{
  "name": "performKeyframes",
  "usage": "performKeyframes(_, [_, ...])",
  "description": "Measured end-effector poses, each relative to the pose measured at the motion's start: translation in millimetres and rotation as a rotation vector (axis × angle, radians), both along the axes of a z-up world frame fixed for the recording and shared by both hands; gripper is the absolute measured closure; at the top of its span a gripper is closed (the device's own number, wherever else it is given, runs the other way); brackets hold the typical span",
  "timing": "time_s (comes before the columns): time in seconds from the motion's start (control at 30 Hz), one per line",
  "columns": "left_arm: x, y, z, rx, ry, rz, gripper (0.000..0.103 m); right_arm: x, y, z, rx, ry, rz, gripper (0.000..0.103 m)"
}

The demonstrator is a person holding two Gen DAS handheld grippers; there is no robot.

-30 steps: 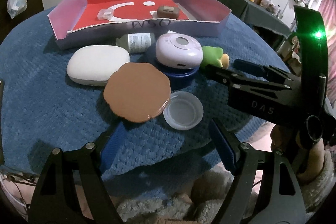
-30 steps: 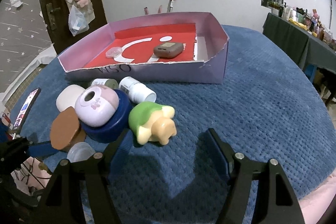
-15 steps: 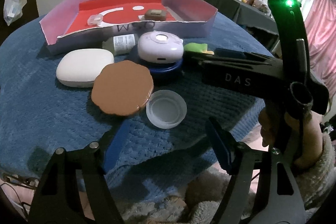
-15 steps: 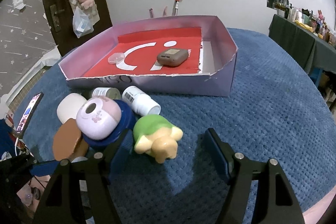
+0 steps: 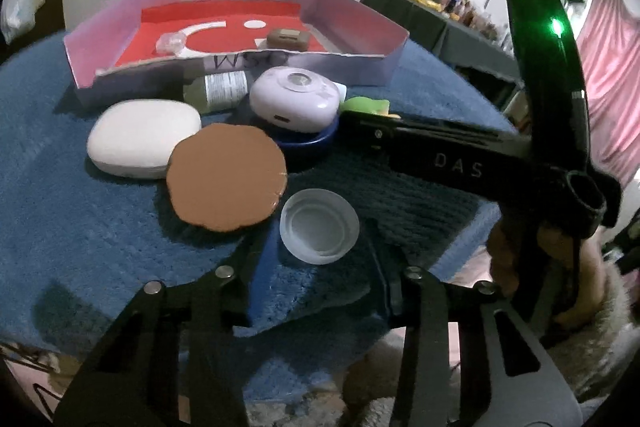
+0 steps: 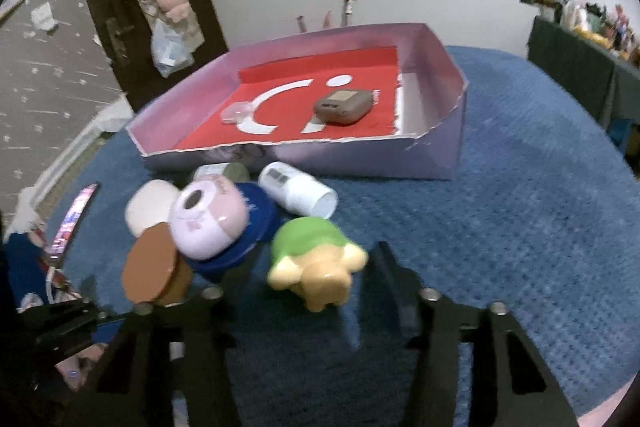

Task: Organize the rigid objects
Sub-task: 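Grasp the clear round lid with the left gripper while the right gripper grasps the green-and-yellow toy figure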

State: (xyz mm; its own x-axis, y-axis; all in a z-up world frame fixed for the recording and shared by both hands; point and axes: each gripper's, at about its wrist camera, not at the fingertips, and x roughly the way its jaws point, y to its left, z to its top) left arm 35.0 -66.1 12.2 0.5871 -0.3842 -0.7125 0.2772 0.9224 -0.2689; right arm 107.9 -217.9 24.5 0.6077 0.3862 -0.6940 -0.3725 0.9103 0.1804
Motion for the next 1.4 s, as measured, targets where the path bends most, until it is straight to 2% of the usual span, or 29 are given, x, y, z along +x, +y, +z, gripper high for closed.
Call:
performKeyframes(0.1, [2.4,2.3,0.2,-0.031,0.010,0.001,0.064,-2.0,3.9,0.6,-0.025,-0.014,-0.001,0.052])
performKeyframes(0.23, [-0.4,-5.5,2.0,0.008,-0.006,-0.006,0.064,-5.9,6.3,3.1,-0.037,-0.024,-0.008,0.052])
performKeyframes(0.43, [-5.8,-11.7,5.5,0.021,-0.022,-0.035,0.064,-12.9,2.4,13.9,-0.037,-0.056,-0.025,0.052])
performKeyframes(0.67, [-14.9,-13.1,23.9,0.036,-0.093,-0.051,0.064,-19.4,4.1,31.6,-0.030,-0.097,-0.022,0.052])
performKeyframes(0.8, [-14.5,-3.8,36.4,0.033,-0.130,-0.027,0.064,-19.1,5.9,37.4,-0.031,-0.110,-0.025,0.052])
performKeyframes(1.1, [0.6,25.4,45.8,0.024,-0.146,0.043,0.064,-17.1,7.4,41.6,-0.027,-0.116,-0.026,0.052])
performKeyframes(1.4, [18.8,36.2,60.3,0.037,-0.187,0.067,0.064,-17.5,13.3,53.3,-0.019,-0.139,-0.011,0.052])
